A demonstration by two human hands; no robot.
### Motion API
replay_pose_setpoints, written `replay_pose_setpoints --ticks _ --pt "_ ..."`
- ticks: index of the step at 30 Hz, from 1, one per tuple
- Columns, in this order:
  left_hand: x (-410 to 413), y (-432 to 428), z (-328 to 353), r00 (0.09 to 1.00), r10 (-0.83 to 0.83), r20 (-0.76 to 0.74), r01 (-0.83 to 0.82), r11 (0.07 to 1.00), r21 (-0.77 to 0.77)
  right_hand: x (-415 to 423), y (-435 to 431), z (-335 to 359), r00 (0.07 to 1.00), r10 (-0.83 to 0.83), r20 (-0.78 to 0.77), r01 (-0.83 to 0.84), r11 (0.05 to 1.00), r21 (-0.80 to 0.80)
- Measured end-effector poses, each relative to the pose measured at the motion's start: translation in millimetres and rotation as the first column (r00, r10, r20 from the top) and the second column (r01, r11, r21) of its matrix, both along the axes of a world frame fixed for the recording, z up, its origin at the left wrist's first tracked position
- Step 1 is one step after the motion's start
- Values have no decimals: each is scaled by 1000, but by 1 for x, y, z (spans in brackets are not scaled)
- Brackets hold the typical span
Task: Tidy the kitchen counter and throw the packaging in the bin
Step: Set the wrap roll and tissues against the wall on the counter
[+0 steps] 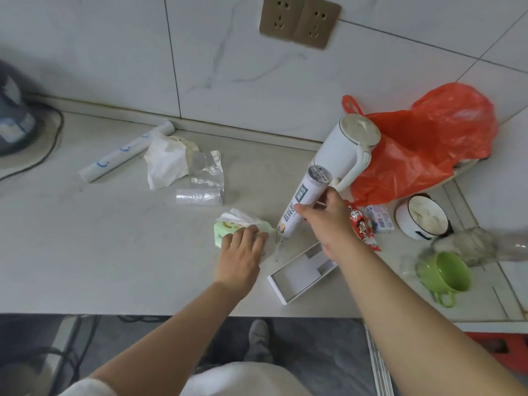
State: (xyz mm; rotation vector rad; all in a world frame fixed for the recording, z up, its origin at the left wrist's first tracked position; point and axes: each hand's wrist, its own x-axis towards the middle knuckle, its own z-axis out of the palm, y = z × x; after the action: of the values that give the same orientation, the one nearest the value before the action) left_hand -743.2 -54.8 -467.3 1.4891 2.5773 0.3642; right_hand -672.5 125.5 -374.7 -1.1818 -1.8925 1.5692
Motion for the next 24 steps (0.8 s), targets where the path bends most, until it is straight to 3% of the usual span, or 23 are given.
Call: replay_pose_setpoints --ticks 8,12,21,24 --pt "8 7 -6 984 -156 -92 136 972 -192 5 37 -8 998 60 -11 -60 998 21" --pt "9 15 -9 987 -136 -79 114 964 -242 4 47 -15 994 109 -23 -108 992 58" --pt "7 36 -14 999 18 29 -13 989 -145 2 61 -21 977 211 -41 -209 976 65" --pt "7 42 -2 993 73 88 -74 997 14 1 67 -21 974 223 -39 -221 974 47"
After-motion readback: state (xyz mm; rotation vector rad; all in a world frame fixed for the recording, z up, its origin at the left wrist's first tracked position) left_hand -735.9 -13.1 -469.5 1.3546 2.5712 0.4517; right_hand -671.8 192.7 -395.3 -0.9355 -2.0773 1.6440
